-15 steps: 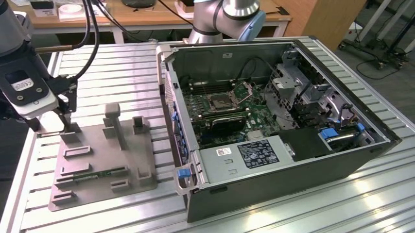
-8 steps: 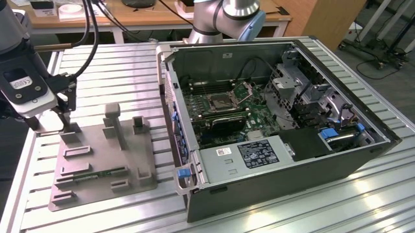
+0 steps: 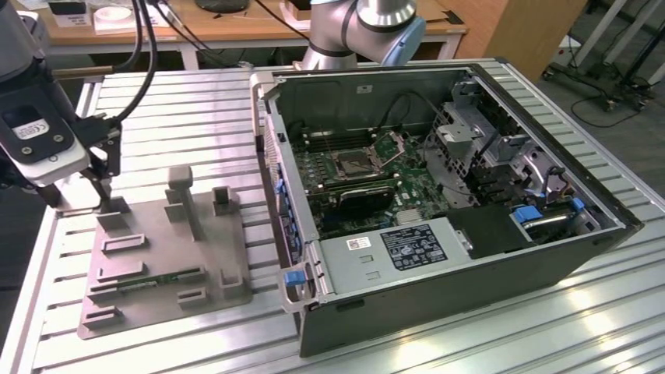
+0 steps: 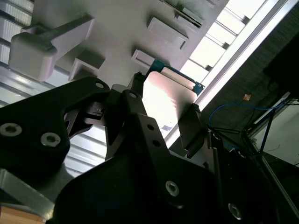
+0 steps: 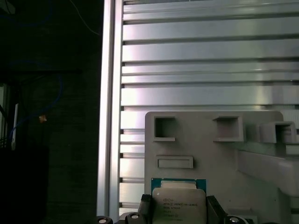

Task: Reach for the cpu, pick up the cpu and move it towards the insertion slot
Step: 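Pick up the cpu and move it towards the insertion slot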

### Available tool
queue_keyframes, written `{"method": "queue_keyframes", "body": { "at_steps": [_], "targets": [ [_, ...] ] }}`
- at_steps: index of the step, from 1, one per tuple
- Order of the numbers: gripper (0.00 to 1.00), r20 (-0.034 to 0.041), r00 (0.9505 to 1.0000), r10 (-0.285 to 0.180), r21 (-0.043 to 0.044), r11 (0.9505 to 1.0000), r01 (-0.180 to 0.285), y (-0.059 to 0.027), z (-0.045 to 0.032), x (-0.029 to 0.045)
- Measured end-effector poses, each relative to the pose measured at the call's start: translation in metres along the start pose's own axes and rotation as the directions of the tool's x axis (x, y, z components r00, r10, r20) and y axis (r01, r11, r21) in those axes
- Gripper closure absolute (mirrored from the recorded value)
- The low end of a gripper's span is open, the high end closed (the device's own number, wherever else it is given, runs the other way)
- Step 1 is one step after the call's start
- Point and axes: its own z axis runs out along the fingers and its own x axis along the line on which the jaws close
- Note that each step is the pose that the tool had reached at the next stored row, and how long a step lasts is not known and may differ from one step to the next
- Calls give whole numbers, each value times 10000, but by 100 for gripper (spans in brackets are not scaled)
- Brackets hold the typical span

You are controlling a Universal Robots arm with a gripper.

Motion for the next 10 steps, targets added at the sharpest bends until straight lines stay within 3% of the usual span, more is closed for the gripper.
{"method": "queue_keyframes", "body": {
  "at_steps": [10],
  "targets": [
    [46,4,10000,-1,0,10000,1,4,-49,2]
  ]
}}
